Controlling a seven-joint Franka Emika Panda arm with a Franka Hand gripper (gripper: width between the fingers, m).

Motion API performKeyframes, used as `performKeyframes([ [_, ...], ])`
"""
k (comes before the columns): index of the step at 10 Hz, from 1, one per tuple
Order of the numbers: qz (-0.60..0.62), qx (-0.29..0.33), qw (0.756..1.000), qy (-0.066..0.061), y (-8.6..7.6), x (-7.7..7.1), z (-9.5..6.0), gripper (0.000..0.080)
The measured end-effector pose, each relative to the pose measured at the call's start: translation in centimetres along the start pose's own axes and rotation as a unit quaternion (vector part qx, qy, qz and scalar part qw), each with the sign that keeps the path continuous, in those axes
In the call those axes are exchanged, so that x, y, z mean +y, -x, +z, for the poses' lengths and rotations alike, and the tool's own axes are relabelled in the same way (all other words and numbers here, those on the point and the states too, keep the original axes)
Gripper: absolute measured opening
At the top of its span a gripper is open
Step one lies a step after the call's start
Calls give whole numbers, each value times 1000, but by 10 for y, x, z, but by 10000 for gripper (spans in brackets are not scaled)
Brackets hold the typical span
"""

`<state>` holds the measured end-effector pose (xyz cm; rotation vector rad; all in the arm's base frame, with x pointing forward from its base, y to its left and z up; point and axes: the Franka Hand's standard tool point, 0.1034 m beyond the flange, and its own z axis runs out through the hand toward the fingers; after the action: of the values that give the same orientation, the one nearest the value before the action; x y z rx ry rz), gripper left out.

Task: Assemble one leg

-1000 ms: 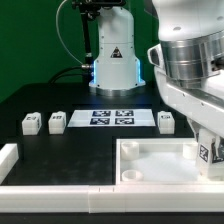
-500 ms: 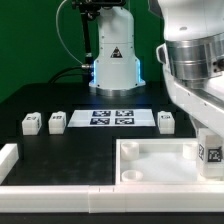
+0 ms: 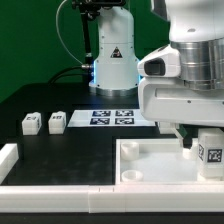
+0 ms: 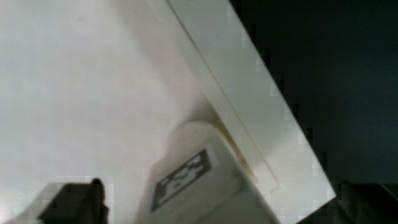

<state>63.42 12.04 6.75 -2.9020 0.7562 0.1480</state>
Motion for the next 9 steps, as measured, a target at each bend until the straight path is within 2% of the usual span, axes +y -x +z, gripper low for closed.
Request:
performKeyframes([
  [1, -126, 12, 992, 23, -3, 4, -1, 649],
  [2, -268, 41, 962, 32, -13, 1, -9, 649],
  [4, -243, 46, 968, 28, -11, 1, -8, 649],
  [5, -240, 46, 969, 27, -11, 1, -8, 545],
  [6, -167, 46, 985, 20, -10, 0, -7, 545],
  [7, -125, 46, 991, 16, -10, -1, -7, 363],
  [8, -96, 47, 994, 15, -10, 0, -7, 293],
  [9, -2, 47, 999, 10, -11, 1, -7, 293],
])
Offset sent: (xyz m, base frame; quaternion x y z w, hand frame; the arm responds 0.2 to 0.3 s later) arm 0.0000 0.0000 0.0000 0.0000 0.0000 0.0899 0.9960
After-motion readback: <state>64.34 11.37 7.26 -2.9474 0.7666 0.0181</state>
